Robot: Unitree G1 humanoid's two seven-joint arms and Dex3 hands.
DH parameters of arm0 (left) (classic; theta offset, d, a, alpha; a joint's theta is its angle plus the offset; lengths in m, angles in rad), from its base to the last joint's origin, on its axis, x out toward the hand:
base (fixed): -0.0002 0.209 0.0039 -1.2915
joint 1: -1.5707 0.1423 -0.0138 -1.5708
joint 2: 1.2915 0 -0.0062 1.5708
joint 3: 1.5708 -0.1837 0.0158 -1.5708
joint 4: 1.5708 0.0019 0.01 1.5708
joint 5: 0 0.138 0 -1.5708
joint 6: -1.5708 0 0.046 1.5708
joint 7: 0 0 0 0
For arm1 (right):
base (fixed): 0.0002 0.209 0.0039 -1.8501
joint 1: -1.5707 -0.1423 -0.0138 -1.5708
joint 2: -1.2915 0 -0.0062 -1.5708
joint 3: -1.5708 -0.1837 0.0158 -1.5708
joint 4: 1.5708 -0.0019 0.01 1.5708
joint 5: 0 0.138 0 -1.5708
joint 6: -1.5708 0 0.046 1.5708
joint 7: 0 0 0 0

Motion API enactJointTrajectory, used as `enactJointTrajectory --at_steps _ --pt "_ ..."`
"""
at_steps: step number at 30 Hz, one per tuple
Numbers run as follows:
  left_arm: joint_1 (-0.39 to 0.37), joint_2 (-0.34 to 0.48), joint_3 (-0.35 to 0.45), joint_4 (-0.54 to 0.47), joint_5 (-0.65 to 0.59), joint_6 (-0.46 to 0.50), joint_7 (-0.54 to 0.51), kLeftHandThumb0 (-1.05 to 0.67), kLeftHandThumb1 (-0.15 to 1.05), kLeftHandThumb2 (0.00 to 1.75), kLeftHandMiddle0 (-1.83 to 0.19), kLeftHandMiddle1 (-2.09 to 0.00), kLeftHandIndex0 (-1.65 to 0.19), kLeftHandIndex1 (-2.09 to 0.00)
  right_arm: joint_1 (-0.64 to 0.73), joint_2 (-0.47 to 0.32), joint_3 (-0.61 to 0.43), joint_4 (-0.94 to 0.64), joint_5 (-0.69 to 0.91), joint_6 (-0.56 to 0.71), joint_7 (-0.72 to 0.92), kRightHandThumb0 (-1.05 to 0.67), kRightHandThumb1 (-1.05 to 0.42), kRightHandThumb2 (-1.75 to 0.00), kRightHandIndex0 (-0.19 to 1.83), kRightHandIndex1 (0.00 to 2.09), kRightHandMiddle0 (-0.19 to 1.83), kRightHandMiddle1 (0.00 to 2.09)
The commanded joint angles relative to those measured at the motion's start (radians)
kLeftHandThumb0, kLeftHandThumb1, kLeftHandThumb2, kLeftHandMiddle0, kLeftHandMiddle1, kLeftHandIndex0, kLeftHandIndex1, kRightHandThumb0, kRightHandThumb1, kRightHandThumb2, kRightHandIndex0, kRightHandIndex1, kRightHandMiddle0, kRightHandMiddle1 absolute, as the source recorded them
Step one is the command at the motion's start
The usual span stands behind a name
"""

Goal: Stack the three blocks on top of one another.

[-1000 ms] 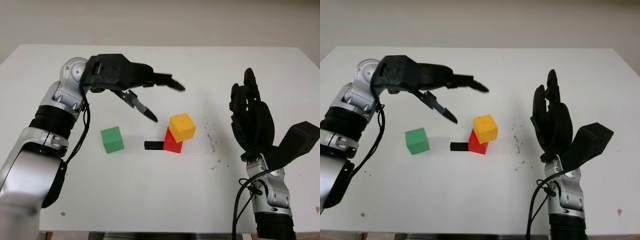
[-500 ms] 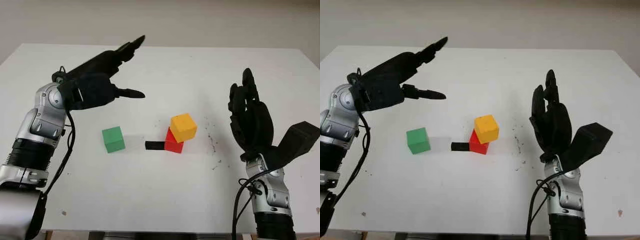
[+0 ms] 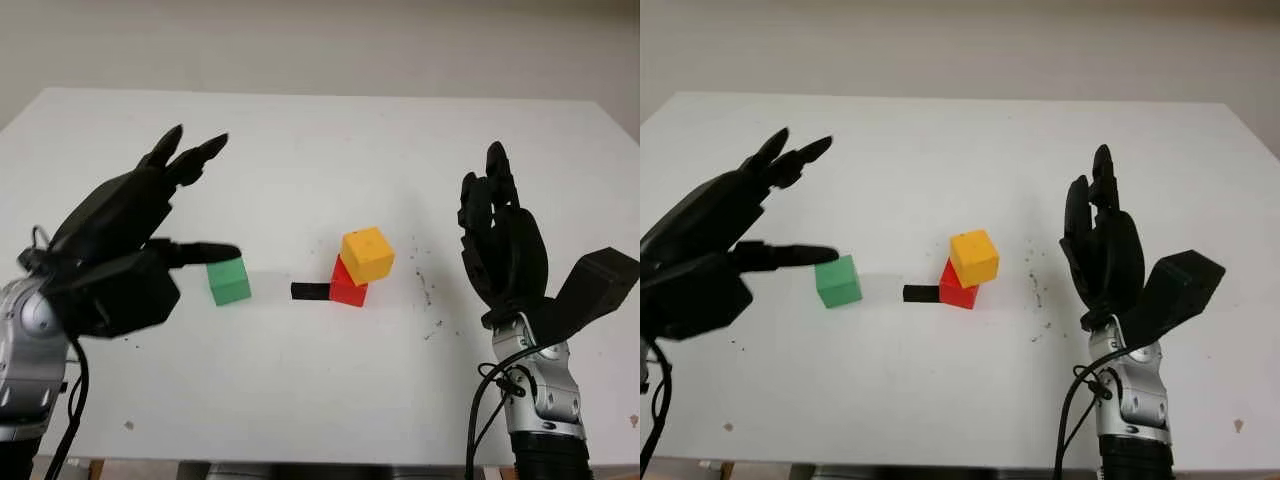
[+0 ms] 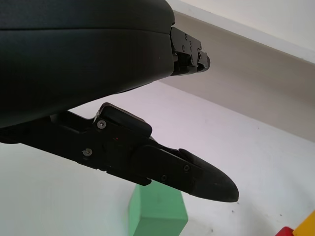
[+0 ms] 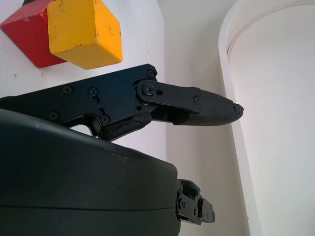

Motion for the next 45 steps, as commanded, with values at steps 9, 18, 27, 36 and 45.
enactJointTrajectory --at_steps 9,18,27,36,45 --pt "0.067 0.003 -0.034 -0.035 0.043 0.046 -0.017 -0.85 0.99 0.05 0.17 -0.05 -0.1 -0.08 0.004 0.0 -0.001 -0.014 0.004 0.0 -0.002 -0.68 -1.05 -0.56 -0.19 0.0 -0.18 0.05" --pt "0.029 0.01 -0.139 0.038 0.169 0.038 -0.005 -0.86 0.99 0.05 0.19 -0.02 -0.07 -0.05 0.005 0.001 -0.002 -0.016 0.004 0.004 0.0 -0.68 -1.05 -0.56 -0.19 0.0 -0.19 0.03" --pt "-0.014 -0.018 -0.225 0.156 0.295 -0.003 0.096 -0.82 0.99 0.06 0.19 -0.01 -0.07 -0.05 0.003 -0.008 -0.01 -0.006 0.008 -0.006 0.016 -0.68 -1.05 -0.57 -0.19 0.0 -0.19 0.04" --pt "-0.05 -0.021 -0.243 0.221 0.322 -0.031 0.118 -0.78 0.99 0.05 0.19 -0.02 -0.13 -0.08 0.003 -0.008 -0.017 -0.001 0.015 -0.013 0.03 -0.68 -1.05 -0.56 -0.19 0.0 -0.18 0.04" --pt "-0.071 -0.02 -0.247 0.257 0.341 -0.056 0.153 -0.73 0.97 0.05 0.05 -0.08 -0.39 -0.23 -0.01 -0.018 -0.023 0.006 0.01 -0.009 0.035 -0.69 -1.05 -0.58 -0.19 0.0 -0.19 0.02"
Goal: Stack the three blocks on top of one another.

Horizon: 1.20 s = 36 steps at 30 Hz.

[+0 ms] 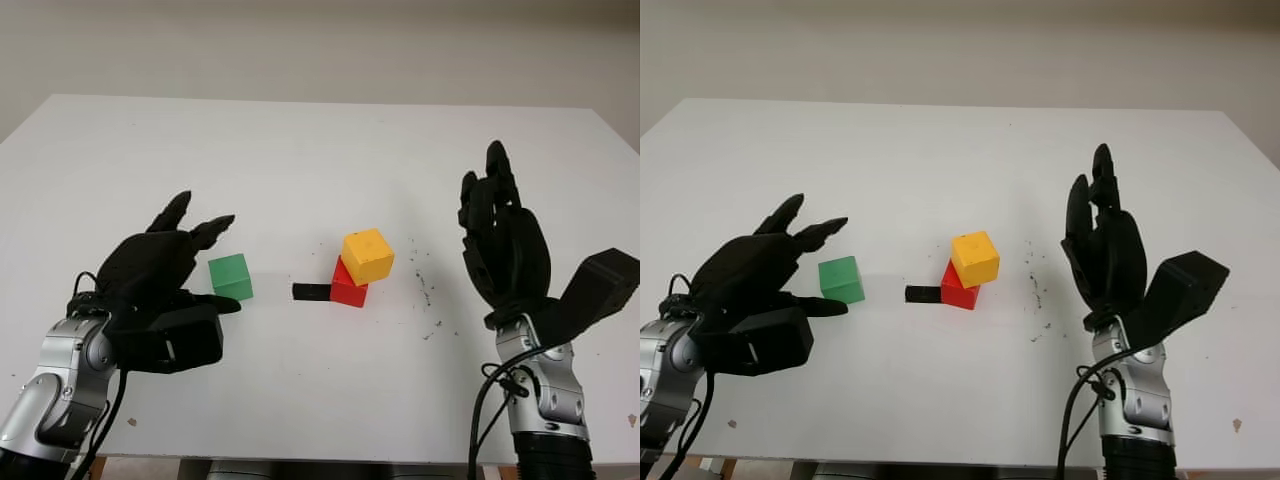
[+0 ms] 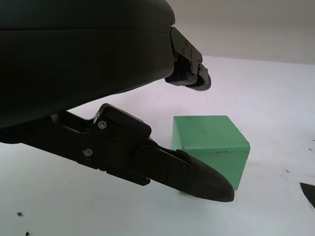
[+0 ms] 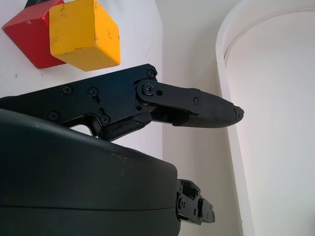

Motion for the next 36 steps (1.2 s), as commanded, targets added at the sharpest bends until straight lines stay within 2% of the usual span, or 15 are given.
enactJointTrajectory --at_steps 1,2,3,5,11,22,25,28,32,36 --pt "-0.027 0.001 -0.008 0.006 0.015 -0.004 0.014 -0.72 0.97 0.05 0.03 -0.07 -0.4 -0.27 -0.013 -0.01 -0.007 0.004 0.002 -0.007 -0.002 -0.69 -1.05 -0.58 -0.19 0.0 -0.19 0.02" --pt "-0.028 0.002 -0.01 0.009 0.017 -0.007 0.017 -0.71 0.97 0.05 0.02 -0.07 -0.39 -0.33 -0.014 -0.01 -0.006 0.003 0.001 -0.006 -0.003 -0.69 -1.05 -0.58 -0.19 0.0 -0.19 0.03" --pt "-0.029 0.002 -0.011 0.011 0.018 -0.009 0.019 -0.69 0.97 0.05 0.0 -0.06 -0.33 -0.52 -0.016 -0.009 -0.007 0.003 0.003 -0.003 -0.005 -0.69 -1.05 -0.57 -0.19 0.0 -0.19 0.03" --pt "-0.03 0.003 -0.012 0.015 0.016 -0.013 0.019 -0.68 0.97 0.06 -0.03 -0.06 -0.25 -0.77 -0.019 -0.01 -0.007 0.005 0.002 -0.002 -0.007 -0.7 -1.05 -0.56 -0.19 0.0 -0.18 0.04" --pt "-0.035 0.008 -0.015 0.022 0.016 -0.024 0.017 -0.67 1.0 0.05 -0.07 -0.06 -0.18 -1.1 -0.029 -0.019 -0.006 0.003 -0.004 0.007 -0.014 -0.7 -1.05 -0.59 -0.19 0.0 -0.19 0.04" --pt "-0.042 0.016 -0.029 0.016 0.047 -0.019 -0.013 -0.58 1.04 0.06 -0.21 -0.08 -0.23 -1.26 -0.032 -0.02 -0.012 -0.002 0.01 0.016 -0.011 -0.67 -1.05 -0.58 -0.19 0.0 -0.18 0.05" --pt "-0.041 0.018 -0.026 0.019 0.044 -0.036 -0.009 -0.53 1.05 0.07 -0.23 -0.06 -0.2 -1.39 -0.032 -0.02 -0.014 0.0 0.009 0.012 -0.012 -0.67 -1.05 -0.58 -0.19 0.0 -0.18 0.05" --pt "-0.041 0.016 -0.022 0.017 0.04 -0.04 -0.009 -0.46 1.05 0.12 -0.24 -0.06 -0.16 -1.4 -0.031 -0.014 -0.013 -0.003 0.002 0.011 -0.026 -0.68 -1.05 -0.57 -0.19 0.01 -0.17 0.06" --pt "-0.041 -0.001 0.006 0.021 -0.026 -0.085 0.026 -0.41 1.05 0.18 -0.24 -0.06 -0.13 -1.42 -0.032 -0.015 -0.01 -0.001 0.002 0.013 -0.028 -0.69 -1.05 -0.56 -0.19 0.01 -0.17 0.06" --pt "-0.059 -0.004 0.041 0.009 -0.135 -0.106 0.0 -0.44 1.05 0.23 -0.23 -0.05 -0.13 -1.39 -0.029 -0.019 -0.007 -0.001 0.003 0.013 -0.019 -0.69 -1.05 -0.56 -0.19 0.0 -0.18 0.05"
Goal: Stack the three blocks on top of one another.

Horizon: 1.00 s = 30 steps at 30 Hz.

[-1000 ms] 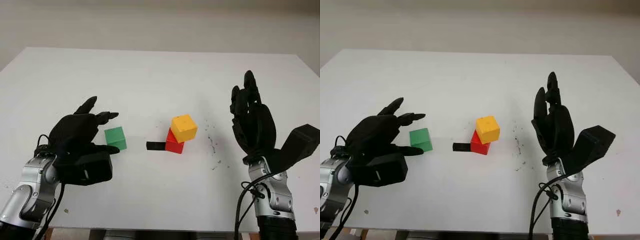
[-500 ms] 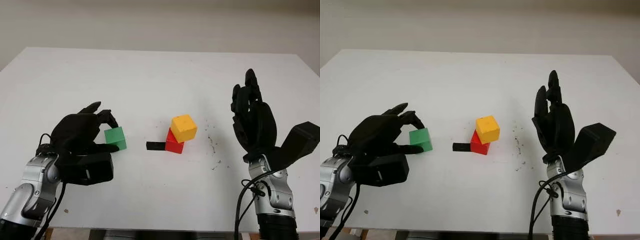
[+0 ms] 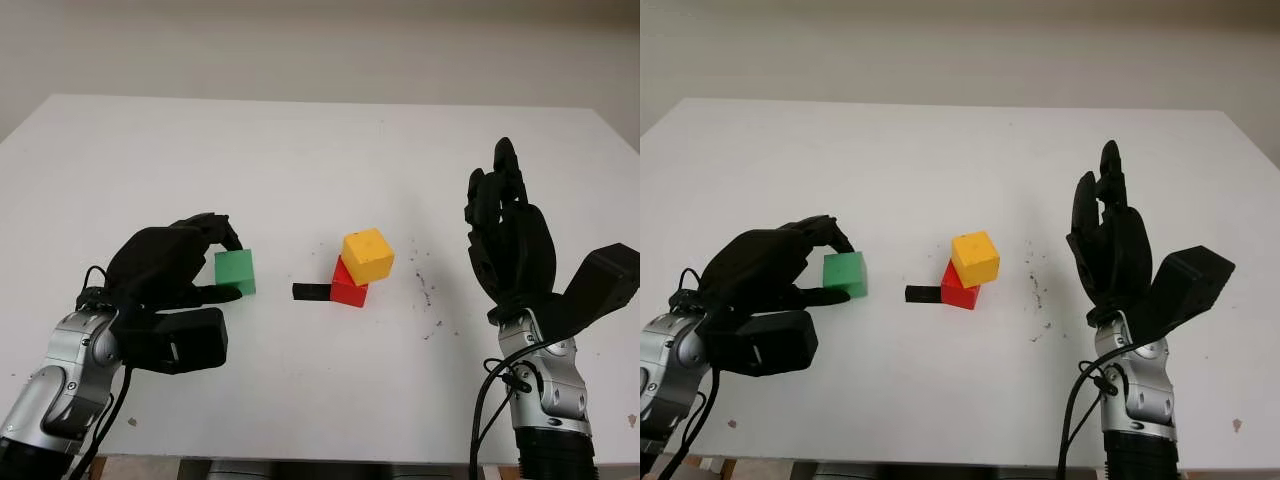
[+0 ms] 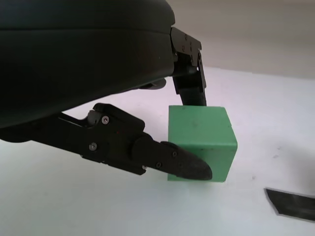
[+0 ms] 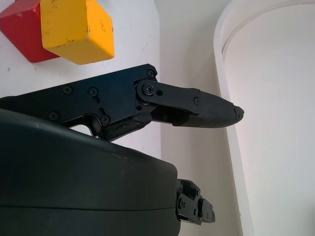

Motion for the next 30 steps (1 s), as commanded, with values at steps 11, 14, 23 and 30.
enactJointTrajectory --at_steps 11,14,23,30 --pt "-0.263 0.011 0.092 -0.034 -0.288 0.072 -0.174 -0.39 1.05 0.14 -0.27 -0.06 -0.27 -1.48 -0.007 -0.001 0.006 0.006 -0.014 -0.02 0.001 -0.7 -1.05 -0.55 -0.19 0.0 -0.19 0.05" --pt "-0.355 0.028 0.075 -0.005 -0.318 0.068 -0.229 -0.42 1.05 0.14 -0.3 -0.07 -0.29 -1.57 -0.007 0.003 0.006 0.005 -0.007 -0.016 0.004 -0.69 -1.05 -0.55 -0.19 0.0 -0.19 0.05" --pt "-0.733 0.064 -0.081 0.124 -0.304 0.152 -0.517 -0.45 1.05 0.09 -0.35 -0.07 -0.36 -1.42 -0.008 0.013 0.02 0.011 -0.008 -0.023 0.003 -0.65 -1.05 -0.55 -0.19 0.0 -0.18 0.05" --pt "-0.895 -0.034 -0.167 0.23 -0.292 0.183 -0.55 -0.43 1.05 0.07 -0.39 -0.06 -0.43 -1.47 -0.007 0.023 0.046 0.01 -0.035 -0.028 -0.014 -0.65 -1.05 -0.58 -0.19 0.0 -0.18 0.05"
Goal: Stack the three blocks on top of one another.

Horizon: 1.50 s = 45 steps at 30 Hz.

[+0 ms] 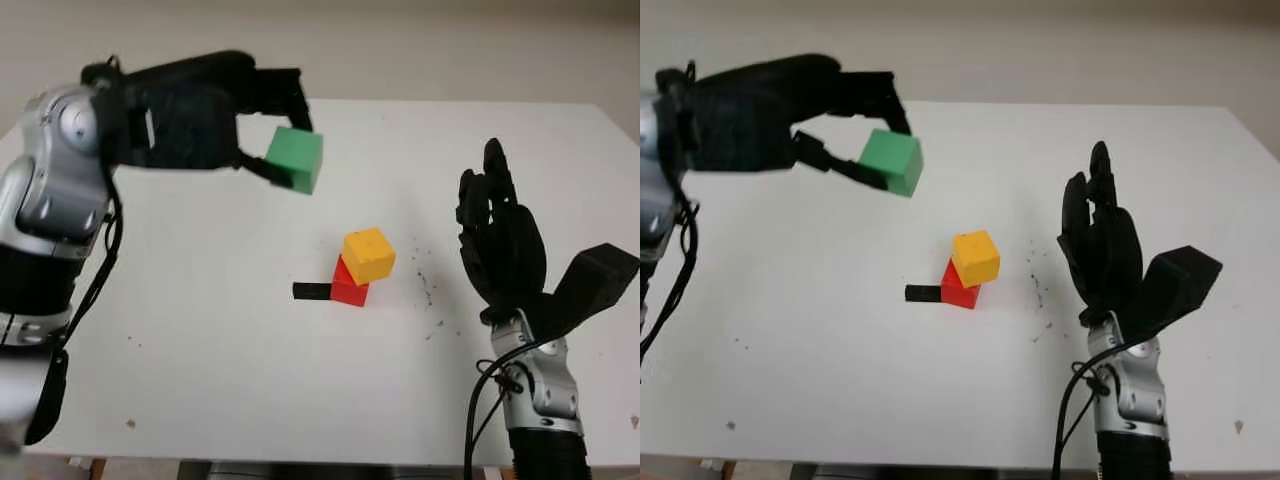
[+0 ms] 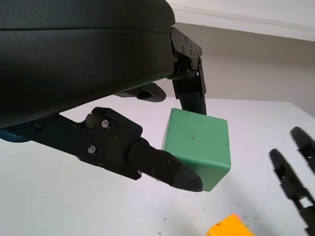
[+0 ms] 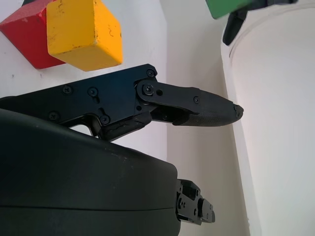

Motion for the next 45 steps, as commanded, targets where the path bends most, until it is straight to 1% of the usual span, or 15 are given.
enactJointTrajectory --at_steps 1,5,8,11,14,17,22,25,27,28,34,39,45 --pt "-0.037 -0.025 -0.022 0.035 -0.003 -0.008 -0.003 -0.44 1.05 0.09 -0.38 -0.05 -0.41 -1.51 -0.006 0.006 0.005 0.001 -0.004 -0.014 -0.001 -0.65 -1.05 -0.59 -0.19 0.0 -0.18 0.05" --pt "-0.059 -0.067 -0.044 0.097 -0.008 -0.039 -0.004 -0.45 1.05 0.12 -0.38 -0.05 -0.4 -1.52 -0.004 0.016 0.008 -0.002 -0.003 -0.011 -0.009 -0.66 -1.05 -0.6 -0.19 0.0 -0.18 0.05" --pt "-0.044 -0.098 -0.046 0.122 -0.011 -0.072 0.025 -0.45 1.05 0.1 -0.4 -0.06 -0.42 -1.57 0.0 0.021 0.009 -0.008 -0.001 -0.008 -0.014 -0.66 -1.05 -0.59 -0.19 0.0 -0.18 0.05" --pt "-0.024 -0.112 -0.052 0.143 -0.003 -0.119 0.05 -0.47 1.05 0.09 -0.42 -0.07 -0.43 -1.61 0.0 0.019 0.012 -0.005 -0.008 -0.009 -0.016 -0.66 -1.05 -0.61 -0.19 0.0 -0.19 0.05" --pt "-0.018 -0.119 -0.072 0.133 0.023 -0.094 0.044 -0.48 1.05 0.11 -0.41 -0.06 -0.42 -1.59 -0.003 0.018 0.011 0.002 -0.008 -0.013 -0.017 -0.67 -1.05 -0.62 -0.19 0.0 -0.19 0.04" --pt "-0.019 -0.126 -0.094 0.125 0.042 -0.06 0.029 -0.48 1.05 0.13 -0.39 -0.05 -0.42 -1.62 -0.008 0.014 0.011 0.005 -0.012 -0.014 -0.015 -0.67 -1.05 -0.63 -0.19 0.0 -0.19 0.03" --pt "-0.027 -0.145 -0.121 0.148 0.05 -0.051 0.004 -0.48 1.05 0.1 -0.42 -0.08 -0.43 -1.71 -0.012 0.018 0.008 0.013 -0.008 -0.023 -0.014 -0.67 -1.05 -0.62 -0.19 0.0 -0.19 0.04" --pt "-0.026 -0.145 -0.128 0.142 0.052 -0.044 -0.009 -0.47 1.05 0.1 -0.36 -0.05 -0.41 -1.72 -0.01 0.019 0.009 0.01 -0.008 -0.024 -0.014 -0.66 -1.05 -0.63 -0.19 0.0 -0.19 0.04" --pt "-0.019 -0.144 -0.13 0.142 0.048 -0.049 -0.017 -0.46 1.05 0.1 -0.34 -0.04 -0.41 -1.7 -0.008 0.017 0.009 0.009 -0.008 -0.024 -0.012 -0.65 -1.05 -0.64 -0.19 0.0 -0.19 0.02" --pt "-0.013 -0.144 -0.13 0.143 0.046 -0.051 -0.02 -0.47 1.05 0.09 -0.37 -0.05 -0.46 -1.66 -0.009 0.015 0.01 0.01 -0.011 -0.025 -0.013 -0.65 -1.05 -0.65 -0.19 0.0 -0.19 0.02" --pt "0.017 -0.155 -0.129 0.145 0.018 -0.054 -0.044 -0.5 1.05 0.13 -0.38 -0.06 -0.45 -1.66 -0.009 0.016 0.005 0.014 -0.01 -0.026 -0.012 -0.67 -1.05 -0.63 -0.19 0.0 -0.19 0.03" --pt "0.025 -0.164 -0.131 0.15 0.016 -0.057 -0.046 -0.5 1.05 0.13 -0.38 -0.06 -0.47 -1.65 -0.007 0.012 0.005 0.014 -0.01 -0.025 -0.008 -0.67 -1.05 -0.63 -0.19 0.0 -0.19 0.04" --pt "0.029 -0.168 -0.132 0.163 0.012 -0.081 -0.05 -0.51 1.05 0.14 -0.38 -0.05 -0.45 -1.64 -0.004 0.013 0.004 0.008 -0.01 -0.025 -0.007 -0.68 -1.05 -0.61 -0.19 0.0 -0.19 0.04"
